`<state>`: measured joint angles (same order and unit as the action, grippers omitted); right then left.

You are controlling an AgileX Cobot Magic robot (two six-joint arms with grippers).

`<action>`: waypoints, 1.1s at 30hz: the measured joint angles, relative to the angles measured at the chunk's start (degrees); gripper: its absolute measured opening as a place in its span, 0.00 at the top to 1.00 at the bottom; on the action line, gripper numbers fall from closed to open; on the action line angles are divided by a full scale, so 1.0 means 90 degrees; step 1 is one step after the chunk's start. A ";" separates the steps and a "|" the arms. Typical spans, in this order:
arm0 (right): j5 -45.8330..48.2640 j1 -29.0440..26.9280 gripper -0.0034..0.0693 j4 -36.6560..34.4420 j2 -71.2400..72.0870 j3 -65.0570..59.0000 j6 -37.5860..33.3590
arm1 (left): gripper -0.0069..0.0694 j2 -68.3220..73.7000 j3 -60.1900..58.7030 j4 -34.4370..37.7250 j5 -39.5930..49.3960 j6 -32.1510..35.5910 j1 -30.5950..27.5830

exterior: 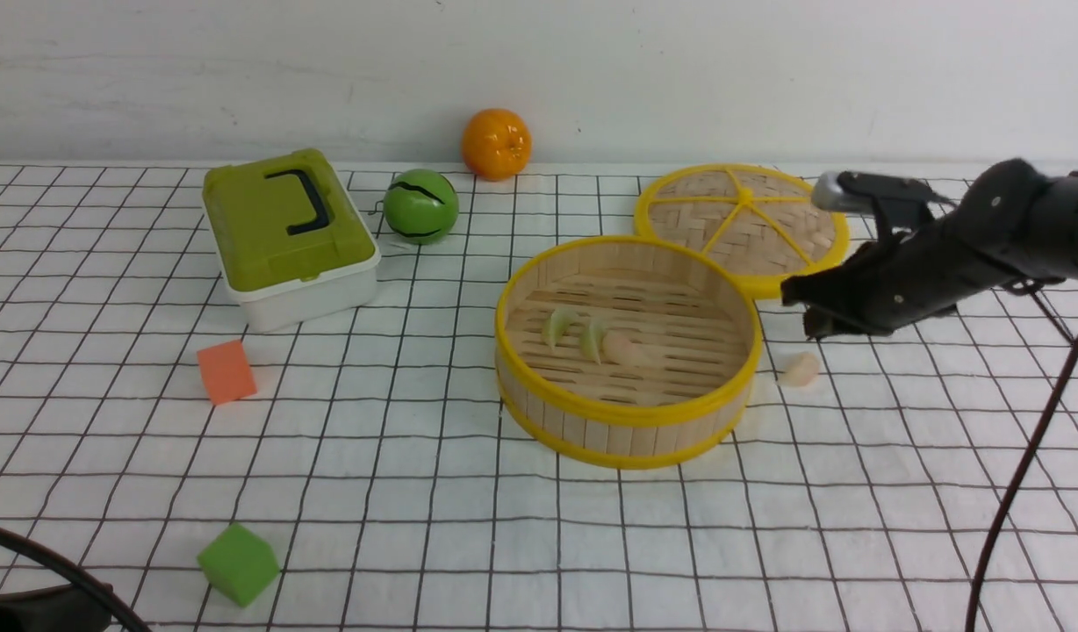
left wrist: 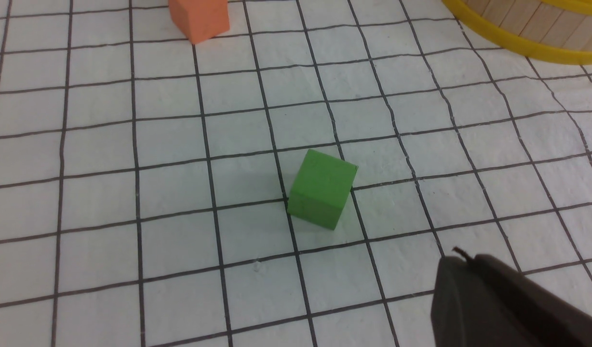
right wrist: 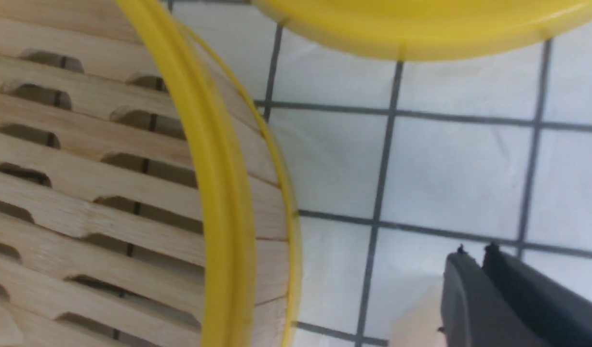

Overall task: Put the dumplings into the steamer on the table with the white tablecloth.
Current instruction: 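Reach for and grasp a dumpling lying on the table beside the steamer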

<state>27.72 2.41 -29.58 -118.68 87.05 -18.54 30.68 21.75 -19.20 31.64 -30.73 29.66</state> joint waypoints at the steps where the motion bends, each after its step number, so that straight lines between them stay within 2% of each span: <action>1: 0.0008 0.0002 0.97 -0.0004 0.0289 0.0000 -0.0006 | 0.90 0.0000 -0.0005 0.0000 -0.0018 0.0000 0.0000; 8: 0.0070 0.0475 0.97 -0.0147 0.0880 0.0000 -0.0521 | 0.89 0.0000 -0.0005 0.0000 -0.0047 0.0000 0.0000; 12: 0.0278 0.0473 0.93 0.0064 0.0741 0.0000 -0.0350 | 0.89 0.0000 -0.0005 0.0000 -0.0041 0.0000 0.0000; 13: 0.0326 0.0417 0.90 0.0183 0.0660 0.0000 -0.0224 | 0.89 0.0000 -0.0005 0.0000 -0.0041 0.0000 0.0000; 14: 0.0427 0.0318 0.82 0.0342 0.0521 -0.0004 -0.0014 | 0.89 0.0000 -0.0005 0.0000 -0.0041 0.0000 0.0000; 15: 0.0442 0.0305 0.80 0.0354 0.0484 -0.0004 0.0031 | 0.89 0.0000 -0.0005 0.0000 -0.0041 0.0000 0.0000; 16: 0.0574 0.0213 0.69 0.0465 0.0327 -0.0004 0.0197 | 0.88 0.0000 -0.0005 0.0000 -0.0041 0.0000 0.0000; 18: 0.0622 0.0179 0.58 0.0488 0.0152 -0.0004 0.0285 | 0.88 0.0000 -0.0005 0.0000 -0.0048 0.0000 0.0000; 19: 0.0622 0.0179 0.57 0.0489 0.0112 -0.0004 0.0292 | 0.88 0.0000 -0.0005 0.0000 -0.0057 0.0000 0.0000; 21: 0.0641 0.0179 0.46 0.0469 -0.0146 -0.0004 0.0319 | 0.88 0.0000 -0.0005 0.0000 -0.0071 0.0000 0.0000; 22: 0.0649 0.0179 0.45 0.0453 -0.0217 -0.0007 0.0319 | 0.88 0.0000 -0.0005 0.0000 -0.0071 0.0000 0.0000; 24: 0.0649 0.0179 0.45 0.0435 -0.0296 -0.0007 0.0321 | 0.88 0.0000 -0.0005 0.0000 -0.0071 0.0000 0.0000; 26: 0.0565 0.0179 0.50 0.0416 -0.0384 0.0006 0.0328 | 0.88 0.0000 -0.0005 0.0000 -0.0086 0.0000 0.0000; 30: 0.0545 0.0173 0.69 0.0468 -0.0433 0.0058 0.0341 | 0.87 0.0000 -0.0005 0.0000 -0.0090 0.0000 0.0000; 33: 0.0598 0.0173 0.70 0.0512 -0.0401 0.0072 0.0341 | 0.87 0.0000 -0.0005 0.0000 -0.0090 0.0000 0.0000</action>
<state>33.10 3.96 -24.98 -122.30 87.69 -15.47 30.68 21.71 -19.20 30.83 -30.73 29.66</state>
